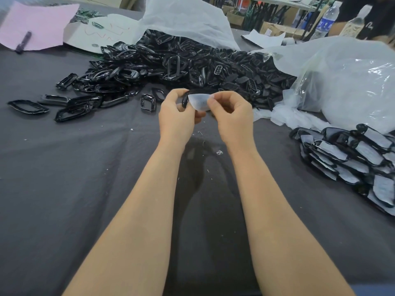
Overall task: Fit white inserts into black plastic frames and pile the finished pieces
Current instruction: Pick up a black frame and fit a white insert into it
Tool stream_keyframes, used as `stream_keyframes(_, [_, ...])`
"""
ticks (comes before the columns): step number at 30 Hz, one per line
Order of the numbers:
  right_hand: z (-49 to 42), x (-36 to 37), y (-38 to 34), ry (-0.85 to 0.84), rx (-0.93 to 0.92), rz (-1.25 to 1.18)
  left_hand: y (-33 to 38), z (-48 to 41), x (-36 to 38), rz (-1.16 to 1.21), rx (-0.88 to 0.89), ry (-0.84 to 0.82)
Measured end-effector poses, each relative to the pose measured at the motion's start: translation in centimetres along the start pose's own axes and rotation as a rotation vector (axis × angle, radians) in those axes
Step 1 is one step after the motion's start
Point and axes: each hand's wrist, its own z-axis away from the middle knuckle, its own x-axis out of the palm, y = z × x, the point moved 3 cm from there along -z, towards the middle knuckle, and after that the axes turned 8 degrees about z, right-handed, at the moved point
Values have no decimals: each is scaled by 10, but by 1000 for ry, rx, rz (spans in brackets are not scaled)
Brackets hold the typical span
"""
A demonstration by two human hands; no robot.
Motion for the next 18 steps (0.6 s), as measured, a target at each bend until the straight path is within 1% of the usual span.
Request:
stream_keyframes(2, [0, 0, 3, 44, -19, 97, 1, 2, 2, -5, 8, -54])
stream_keyframes(5, [0, -1, 5, 99, -33, 140, 2, 3, 6, -10, 8, -101])
stream_keyframes(18, [1, -1, 7, 198, 15, -19, 2, 4, 11, -14, 7, -172])
